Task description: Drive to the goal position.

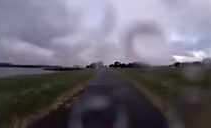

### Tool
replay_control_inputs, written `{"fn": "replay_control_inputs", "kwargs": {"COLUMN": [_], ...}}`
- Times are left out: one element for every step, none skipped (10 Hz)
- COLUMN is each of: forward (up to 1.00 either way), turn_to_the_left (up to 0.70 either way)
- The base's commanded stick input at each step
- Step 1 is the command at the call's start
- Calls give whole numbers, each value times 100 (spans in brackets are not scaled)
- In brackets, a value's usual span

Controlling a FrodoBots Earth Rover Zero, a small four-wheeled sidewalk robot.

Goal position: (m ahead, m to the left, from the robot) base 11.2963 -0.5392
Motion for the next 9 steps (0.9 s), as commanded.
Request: {"fn": "replay_control_inputs", "kwargs": {"forward": [70, 70, 70, 70, 70, 70, 70, 70, 70], "turn_to_the_left": [-14, -14, -10, -4, 0, 0, 0, 0, 0]}}
